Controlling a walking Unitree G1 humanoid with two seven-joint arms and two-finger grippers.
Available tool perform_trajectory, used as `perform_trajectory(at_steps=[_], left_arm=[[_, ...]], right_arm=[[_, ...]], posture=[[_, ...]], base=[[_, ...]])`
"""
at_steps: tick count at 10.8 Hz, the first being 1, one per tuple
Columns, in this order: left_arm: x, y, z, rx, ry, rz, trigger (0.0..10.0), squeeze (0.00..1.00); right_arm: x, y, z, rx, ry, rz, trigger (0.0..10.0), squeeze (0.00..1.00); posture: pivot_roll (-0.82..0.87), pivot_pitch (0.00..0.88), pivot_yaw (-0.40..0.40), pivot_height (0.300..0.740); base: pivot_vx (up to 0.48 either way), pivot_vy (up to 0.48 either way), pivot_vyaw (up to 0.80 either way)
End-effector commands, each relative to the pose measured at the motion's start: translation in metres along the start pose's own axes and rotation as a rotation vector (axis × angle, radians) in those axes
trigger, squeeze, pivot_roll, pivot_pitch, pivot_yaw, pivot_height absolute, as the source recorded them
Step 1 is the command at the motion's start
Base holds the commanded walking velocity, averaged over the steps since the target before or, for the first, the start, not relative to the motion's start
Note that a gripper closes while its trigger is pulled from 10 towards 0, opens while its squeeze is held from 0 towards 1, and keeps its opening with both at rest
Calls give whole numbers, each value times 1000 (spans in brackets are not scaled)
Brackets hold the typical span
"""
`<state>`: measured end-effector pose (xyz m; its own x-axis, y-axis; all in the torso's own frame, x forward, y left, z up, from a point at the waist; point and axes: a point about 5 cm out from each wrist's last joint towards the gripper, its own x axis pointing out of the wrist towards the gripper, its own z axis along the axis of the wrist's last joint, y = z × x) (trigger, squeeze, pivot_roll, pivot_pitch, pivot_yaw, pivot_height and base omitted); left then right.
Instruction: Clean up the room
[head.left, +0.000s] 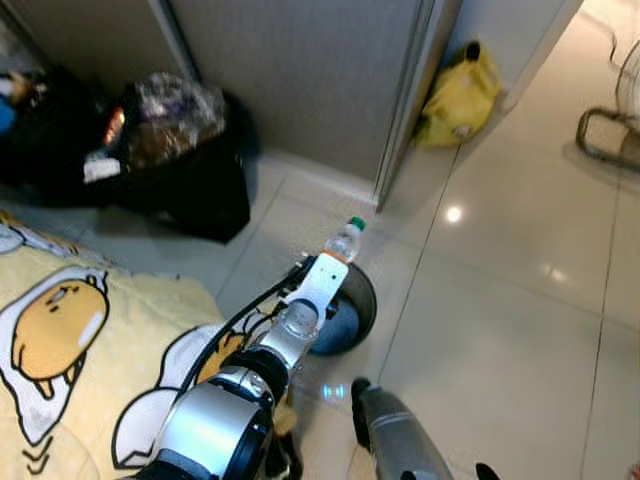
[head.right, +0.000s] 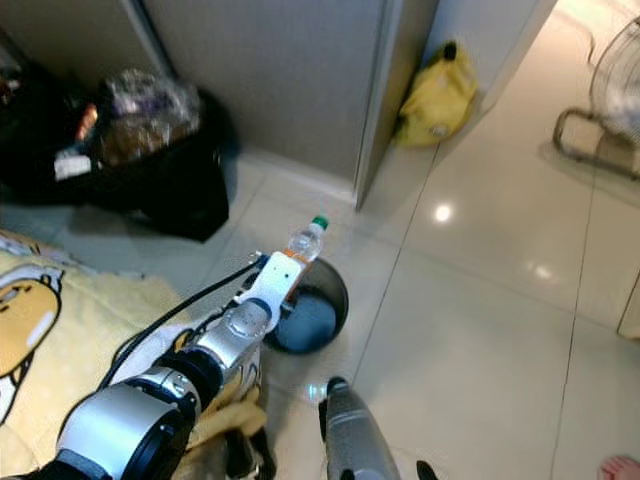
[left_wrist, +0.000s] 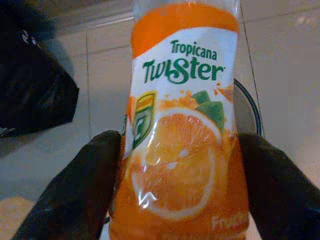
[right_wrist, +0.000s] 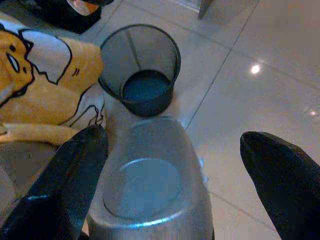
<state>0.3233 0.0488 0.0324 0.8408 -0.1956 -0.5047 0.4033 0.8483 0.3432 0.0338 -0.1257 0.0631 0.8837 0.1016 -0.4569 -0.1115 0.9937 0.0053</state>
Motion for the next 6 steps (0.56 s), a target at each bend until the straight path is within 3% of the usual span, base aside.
perform_trajectory(at_steps=[1, 2, 3, 4, 5, 6], left_arm=[[-2, -9, -11, -7, 44, -21, 10000, 1000], [-2, -9, -10, -37, 34, -31, 10000, 1000], [-2, -11, -2, -118, -7, -65, 10000, 1000], [-1, -10, -1, -97, -20, -65, 10000, 1000], [-1, -2, -3, -127, -33, -33, 10000, 639], [-2, 6, -9, -188, -57, -16, 10000, 0]], right_arm=[[-4, -2, -4, 8, 36, -10, 10000, 0], [-2, -3, -3, 4, 32, -8, 10000, 0], [2, -6, 1, -9, 19, -8, 10000, 0], [4, -9, 1, -14, 15, -8, 10000, 0], [12, -15, 4, -30, -4, -21, 10000, 0], [25, -23, 11, -26, -58, -57, 10000, 0]], posture=[[-507, 346, 61, 740], [-505, 339, 56, 740], [-500, 332, 51, 740], [-492, 324, 49, 740], [-474, 303, 54, 740], [-451, 268, 67, 740]], base=[[0, 0, 0], [0, 0, 0], [0, 0, 0], [0, 0, 0], [0, 0, 0], [0, 0, 0]])
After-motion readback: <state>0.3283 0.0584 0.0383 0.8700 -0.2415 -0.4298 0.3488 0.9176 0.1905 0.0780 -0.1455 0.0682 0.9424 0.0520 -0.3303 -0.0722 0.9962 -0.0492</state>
